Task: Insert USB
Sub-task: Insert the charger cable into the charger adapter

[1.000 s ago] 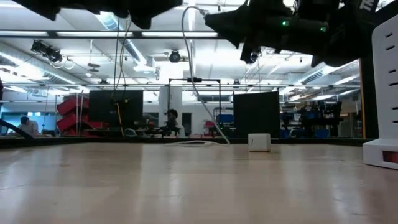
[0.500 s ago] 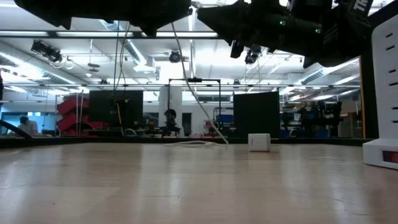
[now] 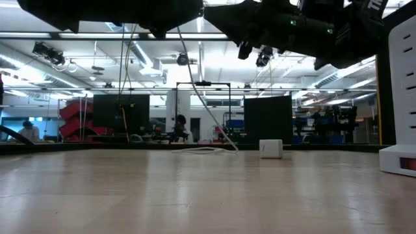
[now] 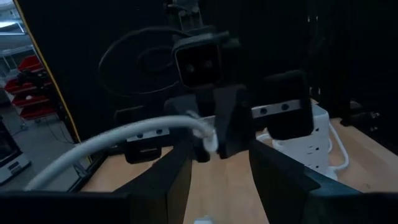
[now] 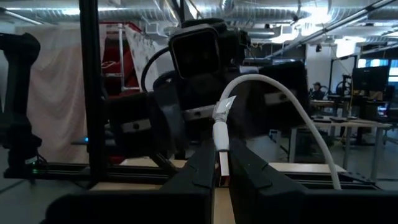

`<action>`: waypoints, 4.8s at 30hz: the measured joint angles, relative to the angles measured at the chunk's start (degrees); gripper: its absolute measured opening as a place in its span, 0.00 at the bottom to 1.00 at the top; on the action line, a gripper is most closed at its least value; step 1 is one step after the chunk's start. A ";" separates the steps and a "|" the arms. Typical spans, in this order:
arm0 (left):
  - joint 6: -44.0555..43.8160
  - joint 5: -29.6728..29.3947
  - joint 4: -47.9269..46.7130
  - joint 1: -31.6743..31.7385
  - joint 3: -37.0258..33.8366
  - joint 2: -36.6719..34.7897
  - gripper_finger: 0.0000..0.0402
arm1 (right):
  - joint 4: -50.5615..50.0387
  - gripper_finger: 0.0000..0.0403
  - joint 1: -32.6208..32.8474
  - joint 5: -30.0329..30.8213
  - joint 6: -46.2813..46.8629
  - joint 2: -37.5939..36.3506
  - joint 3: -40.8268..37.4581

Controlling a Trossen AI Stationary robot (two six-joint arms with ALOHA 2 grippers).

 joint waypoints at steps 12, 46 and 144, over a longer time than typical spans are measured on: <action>0.10 1.78 1.87 0.16 0.00 1.07 0.36 | -5.20 0.00 0.59 0.71 -1.49 0.00 1.80; -2.12 -2.06 -21.40 0.14 2.73 -3.09 0.00 | -22.00 0.36 -0.65 5.75 1.50 -0.04 3.66; -1.70 0.06 -1.56 0.14 -5.66 -4.57 0.02 | -29.04 0.00 1.81 8.01 -3.09 0.09 11.82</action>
